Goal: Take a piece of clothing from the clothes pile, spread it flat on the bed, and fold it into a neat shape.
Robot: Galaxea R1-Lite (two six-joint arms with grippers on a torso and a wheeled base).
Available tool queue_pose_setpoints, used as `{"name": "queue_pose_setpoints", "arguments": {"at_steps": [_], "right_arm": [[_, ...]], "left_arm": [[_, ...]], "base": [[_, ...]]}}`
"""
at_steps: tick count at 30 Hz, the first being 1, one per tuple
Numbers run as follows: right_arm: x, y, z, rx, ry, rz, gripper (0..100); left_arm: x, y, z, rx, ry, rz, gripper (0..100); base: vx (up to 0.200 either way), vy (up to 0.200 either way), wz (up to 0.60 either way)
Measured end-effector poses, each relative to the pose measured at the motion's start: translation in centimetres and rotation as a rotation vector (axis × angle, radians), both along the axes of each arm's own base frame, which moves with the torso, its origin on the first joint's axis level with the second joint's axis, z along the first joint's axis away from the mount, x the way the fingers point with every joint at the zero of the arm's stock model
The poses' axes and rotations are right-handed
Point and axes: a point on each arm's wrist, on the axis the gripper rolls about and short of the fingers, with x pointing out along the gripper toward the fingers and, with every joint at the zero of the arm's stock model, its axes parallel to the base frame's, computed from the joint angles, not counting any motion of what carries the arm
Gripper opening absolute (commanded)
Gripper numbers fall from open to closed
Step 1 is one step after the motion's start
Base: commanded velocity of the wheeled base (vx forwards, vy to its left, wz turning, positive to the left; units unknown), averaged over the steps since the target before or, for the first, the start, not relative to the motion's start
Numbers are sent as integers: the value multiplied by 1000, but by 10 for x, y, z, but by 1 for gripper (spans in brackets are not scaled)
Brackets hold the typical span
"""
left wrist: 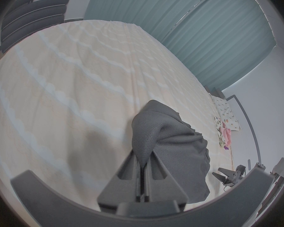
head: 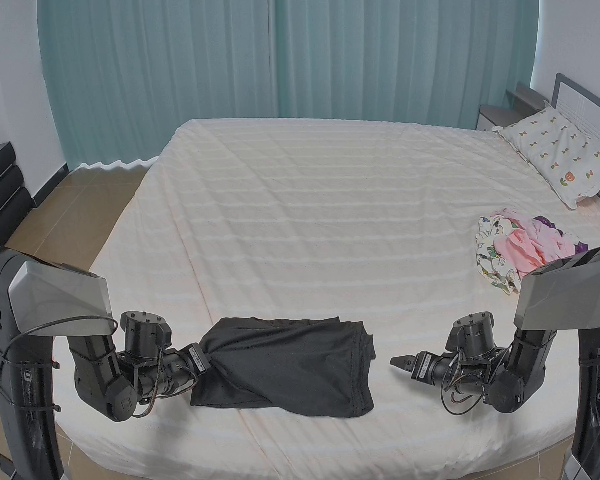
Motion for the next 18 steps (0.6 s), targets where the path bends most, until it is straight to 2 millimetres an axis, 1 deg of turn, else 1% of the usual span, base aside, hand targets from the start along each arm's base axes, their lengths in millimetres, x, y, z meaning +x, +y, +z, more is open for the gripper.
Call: {"name": "queue_pose_setpoints", "arguments": {"at_steps": [5, 6, 14, 18], "right_arm": [[-1, 1, -1, -1, 2, 2, 100], [0, 1, 0, 0, -1, 2, 100], [-1, 2, 0, 4, 2, 7, 100], [-4, 12, 1, 17, -10, 32, 100]], "left_arm": [[0, 0, -2, 3, 6, -1, 0], [0, -1, -3, 2, 6, -2, 100], [-2, -1, -4, 1, 7, -3, 100], [1, 4, -1, -14, -33, 16, 100]], "base": [[0, 0, 0], [0, 0, 0], [0, 0, 0], [0, 0, 0]]}}
